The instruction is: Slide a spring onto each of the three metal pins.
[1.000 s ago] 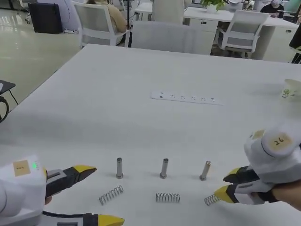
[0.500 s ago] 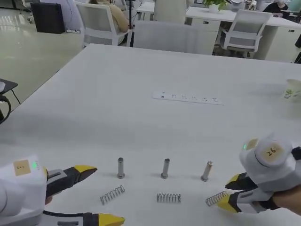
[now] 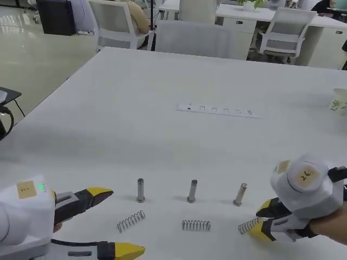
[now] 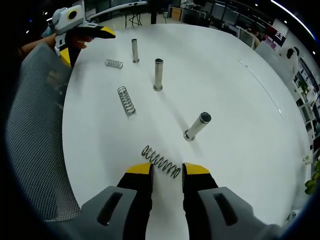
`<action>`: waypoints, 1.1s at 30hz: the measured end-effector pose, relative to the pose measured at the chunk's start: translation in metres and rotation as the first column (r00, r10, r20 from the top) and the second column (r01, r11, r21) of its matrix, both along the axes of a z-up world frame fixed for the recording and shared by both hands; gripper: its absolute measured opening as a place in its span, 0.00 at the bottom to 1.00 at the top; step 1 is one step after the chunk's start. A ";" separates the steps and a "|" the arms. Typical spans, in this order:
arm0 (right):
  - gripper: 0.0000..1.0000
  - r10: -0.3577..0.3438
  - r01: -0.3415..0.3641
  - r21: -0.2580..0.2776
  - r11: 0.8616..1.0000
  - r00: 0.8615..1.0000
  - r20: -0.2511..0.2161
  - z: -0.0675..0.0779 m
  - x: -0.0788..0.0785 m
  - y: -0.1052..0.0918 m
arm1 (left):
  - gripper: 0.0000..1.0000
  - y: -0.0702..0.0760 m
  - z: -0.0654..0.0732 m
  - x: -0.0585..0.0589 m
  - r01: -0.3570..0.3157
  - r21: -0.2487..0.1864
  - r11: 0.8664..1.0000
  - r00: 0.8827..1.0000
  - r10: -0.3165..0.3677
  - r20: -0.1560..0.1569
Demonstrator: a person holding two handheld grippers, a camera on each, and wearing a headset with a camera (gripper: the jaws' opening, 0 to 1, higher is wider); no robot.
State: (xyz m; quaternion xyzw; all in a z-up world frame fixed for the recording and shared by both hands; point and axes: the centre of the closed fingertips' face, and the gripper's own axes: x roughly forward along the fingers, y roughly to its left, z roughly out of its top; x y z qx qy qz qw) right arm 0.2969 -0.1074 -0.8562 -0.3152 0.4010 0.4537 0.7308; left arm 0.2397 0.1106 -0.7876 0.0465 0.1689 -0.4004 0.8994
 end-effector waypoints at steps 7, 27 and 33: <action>0.20 -0.068 0.069 0.024 0.997 0.997 -0.038 0.000 0.000 0.001 | 0.70 0.000 0.000 0.000 -0.003 -0.001 1.000 1.000 0.003 0.000; 0.12 -0.081 0.080 -0.011 0.997 0.990 -0.115 0.003 -0.023 -0.006 | 0.69 -0.002 0.000 -0.001 0.005 0.004 1.000 1.000 -0.005 0.000; 0.11 -0.046 0.044 -0.016 0.999 0.992 -0.115 0.003 -0.026 -0.002 | 0.68 -0.002 0.000 -0.001 0.006 0.004 1.000 1.000 -0.006 0.002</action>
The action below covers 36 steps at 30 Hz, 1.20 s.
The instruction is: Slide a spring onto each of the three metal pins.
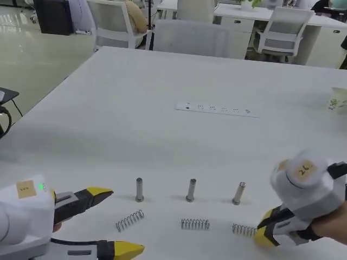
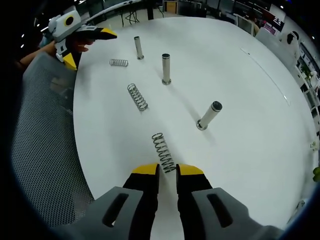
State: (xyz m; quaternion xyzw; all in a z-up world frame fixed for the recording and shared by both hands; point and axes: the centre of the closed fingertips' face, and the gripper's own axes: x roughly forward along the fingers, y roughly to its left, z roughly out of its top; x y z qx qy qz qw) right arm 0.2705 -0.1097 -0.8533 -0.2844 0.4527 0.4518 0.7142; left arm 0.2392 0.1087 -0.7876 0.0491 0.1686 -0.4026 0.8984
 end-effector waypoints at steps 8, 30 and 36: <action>0.09 0.063 -0.063 -0.041 0.997 0.998 0.008 -0.005 -0.001 -0.001 | 0.68 0.001 0.001 0.000 -0.004 -0.003 1.000 1.000 0.004 0.003; 0.08 0.087 -0.085 -0.059 0.995 0.996 0.032 0.006 -0.002 0.001 | 0.67 0.000 0.004 -0.001 0.009 0.000 1.000 1.000 -0.009 0.010; 0.08 0.082 -0.081 -0.024 0.996 0.996 0.029 0.018 -0.005 0.008 | 0.67 0.000 0.006 -0.001 0.014 0.002 1.000 1.000 -0.014 0.015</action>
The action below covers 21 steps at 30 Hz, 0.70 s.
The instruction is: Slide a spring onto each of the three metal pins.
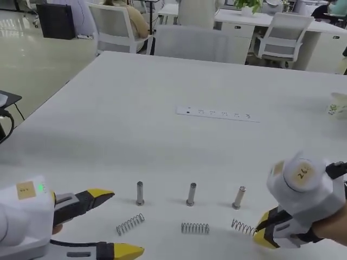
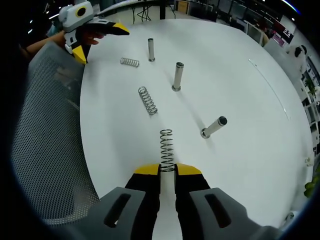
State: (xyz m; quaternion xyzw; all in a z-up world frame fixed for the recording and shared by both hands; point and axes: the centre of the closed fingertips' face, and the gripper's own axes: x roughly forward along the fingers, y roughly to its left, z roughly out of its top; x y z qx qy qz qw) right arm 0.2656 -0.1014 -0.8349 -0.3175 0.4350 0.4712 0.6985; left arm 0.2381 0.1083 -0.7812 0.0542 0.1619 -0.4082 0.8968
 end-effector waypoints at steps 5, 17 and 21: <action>0.08 0.022 -0.022 0.011 1.000 1.000 0.004 0.008 -0.003 0.010 | 0.66 -0.002 0.001 -0.001 0.015 0.013 1.000 1.000 -0.015 0.004; 0.08 0.101 -0.101 0.028 0.994 0.995 0.020 0.026 -0.004 0.041 | 0.63 -0.008 0.010 0.001 0.050 0.027 0.998 0.999 -0.051 0.019; 0.08 0.123 -0.123 0.026 0.992 0.992 0.024 0.030 -0.004 0.049 | 0.62 -0.012 0.013 0.002 0.073 0.038 0.997 0.997 -0.074 0.023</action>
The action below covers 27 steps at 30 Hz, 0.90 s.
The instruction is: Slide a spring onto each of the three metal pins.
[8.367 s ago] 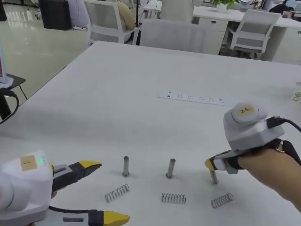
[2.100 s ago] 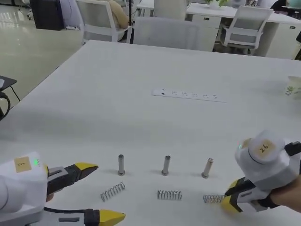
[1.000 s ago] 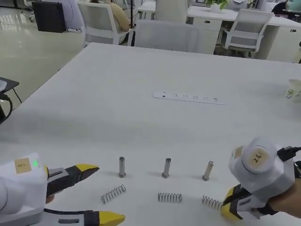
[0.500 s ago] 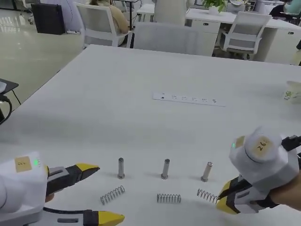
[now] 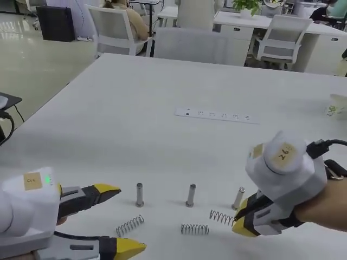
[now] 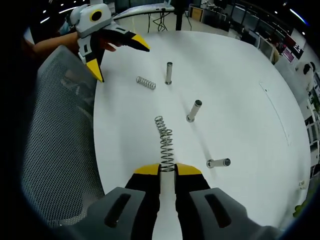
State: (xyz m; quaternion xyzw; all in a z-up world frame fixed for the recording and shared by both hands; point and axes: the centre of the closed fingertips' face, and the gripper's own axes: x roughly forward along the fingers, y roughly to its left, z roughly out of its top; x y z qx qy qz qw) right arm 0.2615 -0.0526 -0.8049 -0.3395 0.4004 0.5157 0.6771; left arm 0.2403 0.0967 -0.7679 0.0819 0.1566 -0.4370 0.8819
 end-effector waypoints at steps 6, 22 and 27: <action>0.08 0.027 -0.027 0.005 1.000 1.000 0.001 0.006 -0.003 0.010 | 0.60 -0.005 0.006 0.002 0.025 -0.011 1.000 1.000 -0.025 0.001; 0.08 0.101 -0.101 -0.002 0.995 0.995 0.022 0.018 -0.007 0.034 | 0.55 -0.031 0.016 0.006 0.140 0.041 0.989 0.990 -0.141 0.020; 0.08 0.122 -0.121 -0.004 0.993 0.992 0.026 0.021 -0.008 0.041 | 0.54 -0.039 0.017 0.006 0.171 0.052 0.984 0.985 -0.173 0.022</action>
